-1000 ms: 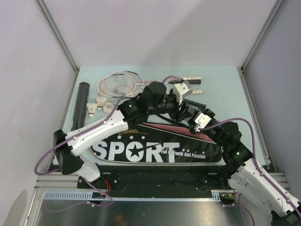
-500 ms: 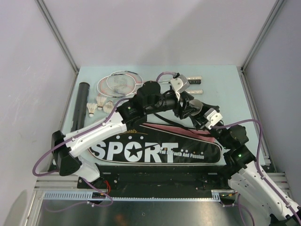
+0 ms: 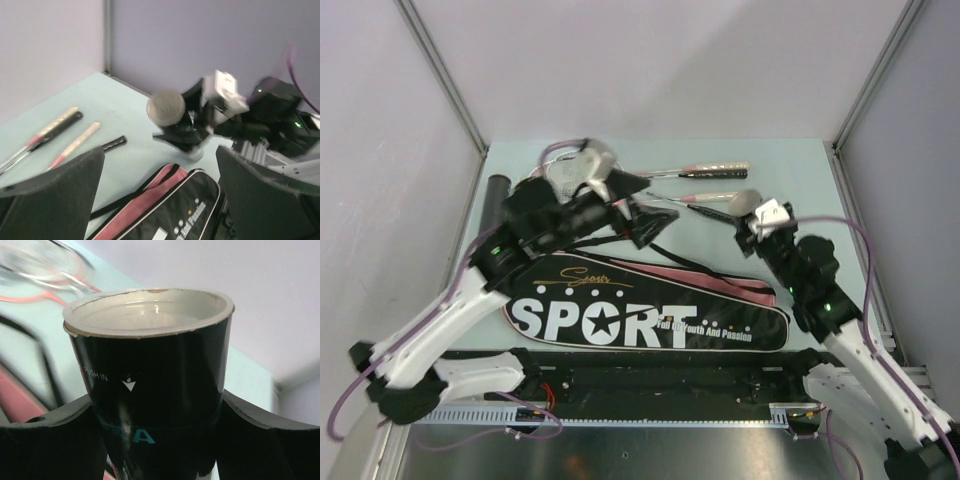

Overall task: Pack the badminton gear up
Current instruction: Place the shuttle tube at the center of the board.

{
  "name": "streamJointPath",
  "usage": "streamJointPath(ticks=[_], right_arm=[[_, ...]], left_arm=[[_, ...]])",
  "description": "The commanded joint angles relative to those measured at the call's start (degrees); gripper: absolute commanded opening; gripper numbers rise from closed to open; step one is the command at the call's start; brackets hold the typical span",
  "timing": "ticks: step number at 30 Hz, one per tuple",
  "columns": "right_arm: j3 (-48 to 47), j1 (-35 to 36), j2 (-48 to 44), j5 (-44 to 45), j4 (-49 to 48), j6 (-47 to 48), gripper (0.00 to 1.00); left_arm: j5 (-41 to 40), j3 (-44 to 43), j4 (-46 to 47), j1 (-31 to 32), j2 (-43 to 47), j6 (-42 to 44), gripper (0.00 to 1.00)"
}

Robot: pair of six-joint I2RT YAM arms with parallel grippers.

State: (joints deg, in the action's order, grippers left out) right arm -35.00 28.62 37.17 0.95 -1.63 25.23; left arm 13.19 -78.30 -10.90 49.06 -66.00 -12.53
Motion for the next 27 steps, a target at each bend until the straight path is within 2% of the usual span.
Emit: streamJointPath(ticks=[1,4,5,7,9,11,12,15,16,19,21,22,23,25,26,27], right_arm=[[-3.23,-9.87,15.07,12.41,-2.22,2.35,0.15],[-4.37,-19.11,24.94,11.71,-13.37,6.14,0.15],[-5.5,-21.3,32.11,9.62,-16.79,5.97,0.16],[-12.93,-26.85,39.26,8.2,-16.04,3.26,0.15],[-17.0,-28.62,49.19,4.51,-18.41,2.89,0.17],[-25.7,-30.9,55.61,4.15,-15.44,2.98,0.17],[-27.82,-31.08,62.0,4.32,-15.42,3.94,0.17],[-32.74,-31.08,72.38,3.79,-20.25,10.18,0.19],[-37.89,-31.17,75.56,3.71,-20.69,10.45,0.19],[-47.84,-30.74,86.21,4.41,-16.59,8.7,0.2],[-59.87,-29.94,94.35,5.55,-12.98,6.24,0.22],[-64.53,-29.42,97.28,8.16,-7.39,5.8,0.23],[-75.54,-28.8,100.96,9.67,-4.55,5.7,0.26],[-84.92,-26.87,109.73,12.92,0.98,7.02,0.27],[-92.8,-26.43,112.31,13.28,3.36,7.02,0.28],[-96.79,-26.42,114.51,14.16,4.69,6.41,0.28]], left_arm=[[-11.78,5.96,0.88,0.07,9.39,4.52,1.0],[-10.74,10.18,0.09,-0.37,11.5,5.24,1.0],[-10.12,11.23,-0.18,-0.37,11.94,5.15,1.0],[-7.06,14.75,-0.53,-0.37,13.08,4.98,1.0],[-5.73,18.16,-0.79,-0.37,13.96,4.98,1.0],[-5.28,19.94,-1.14,-0.37,14.75,4.98,1.0],[-5.37,21.34,-1.23,-0.37,14.93,5.24,1.0],[-6.07,23.45,-1.67,-0.45,15.2,6.03,1.0],[-6.25,23.63,-1.76,-0.45,14.94,6.21,1.0],[-7.12,23.63,-3.25,-0.45,12.74,6.91,1.0],[-8.44,23.55,-3.87,-0.54,10.55,7.0,1.0],[-8.62,23.55,-4.48,-0.63,9.84,6.74,1.0],[-8.62,23.46,-4.66,-0.72,9.14,6.56,1.0],[-8.62,23.28,-5.19,-0.81,6.85,6.03,1.0],[-8.62,22.93,-5.28,-0.81,6.06,5.86,1.0],[-8.62,22.67,-5.71,-0.98,4.92,5.51,1.0]])
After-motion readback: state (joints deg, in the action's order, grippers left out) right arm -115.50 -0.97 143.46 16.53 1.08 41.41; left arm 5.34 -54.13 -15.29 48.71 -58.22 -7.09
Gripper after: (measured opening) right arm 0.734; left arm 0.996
